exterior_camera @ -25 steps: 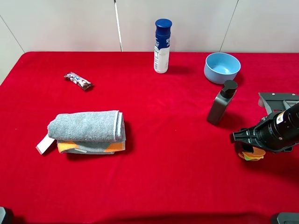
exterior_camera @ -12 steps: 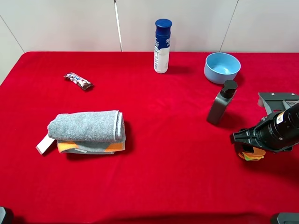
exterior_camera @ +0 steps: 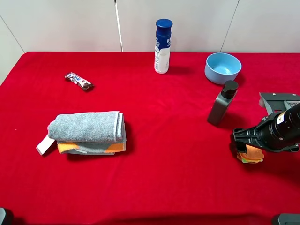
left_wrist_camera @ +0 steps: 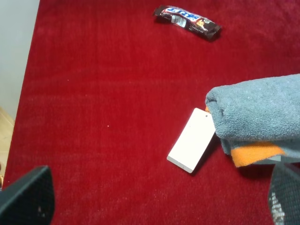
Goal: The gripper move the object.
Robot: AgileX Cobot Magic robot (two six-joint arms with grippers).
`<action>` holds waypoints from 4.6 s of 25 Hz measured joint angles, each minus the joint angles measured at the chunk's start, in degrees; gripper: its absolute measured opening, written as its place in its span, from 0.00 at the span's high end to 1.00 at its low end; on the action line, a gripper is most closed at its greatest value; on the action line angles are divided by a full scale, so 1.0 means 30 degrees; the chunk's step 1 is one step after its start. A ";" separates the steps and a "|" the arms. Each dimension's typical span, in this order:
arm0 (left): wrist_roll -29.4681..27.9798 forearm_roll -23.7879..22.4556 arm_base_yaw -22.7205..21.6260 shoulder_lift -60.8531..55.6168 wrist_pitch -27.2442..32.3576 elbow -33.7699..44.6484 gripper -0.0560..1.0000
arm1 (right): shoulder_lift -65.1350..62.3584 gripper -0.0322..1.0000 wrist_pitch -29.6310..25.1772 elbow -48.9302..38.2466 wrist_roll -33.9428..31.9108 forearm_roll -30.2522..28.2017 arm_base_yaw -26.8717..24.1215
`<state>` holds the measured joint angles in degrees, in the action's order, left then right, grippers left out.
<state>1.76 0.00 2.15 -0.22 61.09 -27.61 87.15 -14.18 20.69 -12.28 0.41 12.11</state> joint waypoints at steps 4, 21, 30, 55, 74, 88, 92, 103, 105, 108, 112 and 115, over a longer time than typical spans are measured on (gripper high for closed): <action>0.0000 0.0000 0.0000 0.0000 0.0000 0.0000 0.10 | 0.0000 0.30 0.0020 0.0000 0.0000 0.0082 0.0000; 0.0000 0.0000 0.0000 0.0000 0.0000 0.0000 0.10 | -0.7409 0.30 -0.5263 0.1148 -0.0062 -0.0138 0.0000; 0.0000 0.0000 0.0000 0.0000 0.0000 0.0000 0.10 | -1.2026 0.30 -1.1739 0.3203 -0.0078 -0.0280 0.0000; 0.0000 0.0000 0.0000 0.0000 0.0000 0.0000 0.10 | -2.3634 0.30 -1.5126 0.3194 0.2630 -0.1003 0.0000; 0.0000 0.0000 0.0000 0.0000 0.0000 0.0000 0.10 | -2.9104 0.30 -1.5961 0.3175 0.2648 -0.1003 0.0000; 0.0000 0.0000 0.0000 0.0000 0.0000 0.0000 0.10 | -2.9178 0.30 -1.6984 0.3197 0.3366 -0.0495 0.0000; 0.0000 0.0000 0.0000 0.0000 0.0000 0.0000 0.10 | -2.9178 0.30 -1.8307 0.3437 0.3366 -0.0480 0.0000; 0.0000 0.0000 0.0000 0.0000 0.0000 0.0000 0.10 | -2.9178 0.30 -1.8572 0.3485 0.3383 -0.0414 0.0000; 0.0000 0.0000 0.0000 0.0000 0.0000 0.0000 0.10 | -2.9178 0.30 -1.8572 0.3485 0.3383 -0.0408 0.0000; 0.0000 0.0000 0.0000 0.0000 0.0000 0.0000 0.10 | -2.9178 0.30 -1.8572 0.3485 0.3383 -0.0344 0.0000; 0.0000 0.0000 0.0000 0.0000 0.0000 0.0000 0.10 | -2.9178 0.30 -1.8572 0.3485 0.3383 -0.0328 0.0000; 0.0000 0.0000 0.0000 0.0000 0.0000 0.0000 0.10 | -2.9178 0.30 -1.8572 0.3485 0.3383 -0.0328 0.0000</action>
<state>1.76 0.00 2.15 -0.22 61.09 -27.61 -0.39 -69.90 31.15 -2.13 -0.57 12.11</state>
